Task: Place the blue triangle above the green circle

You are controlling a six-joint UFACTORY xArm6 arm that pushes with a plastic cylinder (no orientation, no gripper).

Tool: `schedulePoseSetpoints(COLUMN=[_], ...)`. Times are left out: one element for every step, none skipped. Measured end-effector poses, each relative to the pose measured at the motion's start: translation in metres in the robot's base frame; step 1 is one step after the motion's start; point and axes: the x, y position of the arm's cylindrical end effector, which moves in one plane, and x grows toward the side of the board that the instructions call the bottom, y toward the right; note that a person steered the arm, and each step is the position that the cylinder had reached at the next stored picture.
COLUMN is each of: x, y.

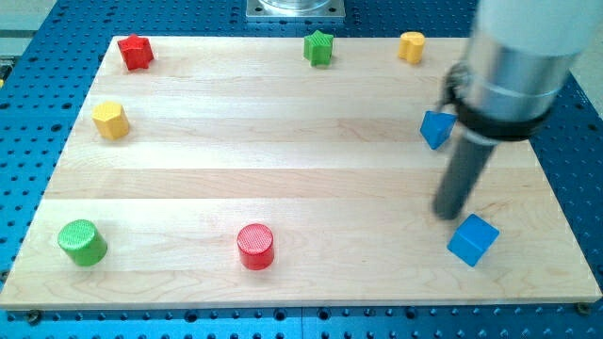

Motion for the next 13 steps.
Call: schedulePoseSetpoints(x=[-0.038,-0.088,-0.104,-0.108,-0.105,-0.091,-0.085,-0.085,-0.085,-0.07,-0.057,-0.049,-0.015], y=[0.064,0.057,0.021,-0.038,-0.129,-0.091,-0.141,-0.211,-0.255,-0.327,-0.326,-0.365,-0.365])
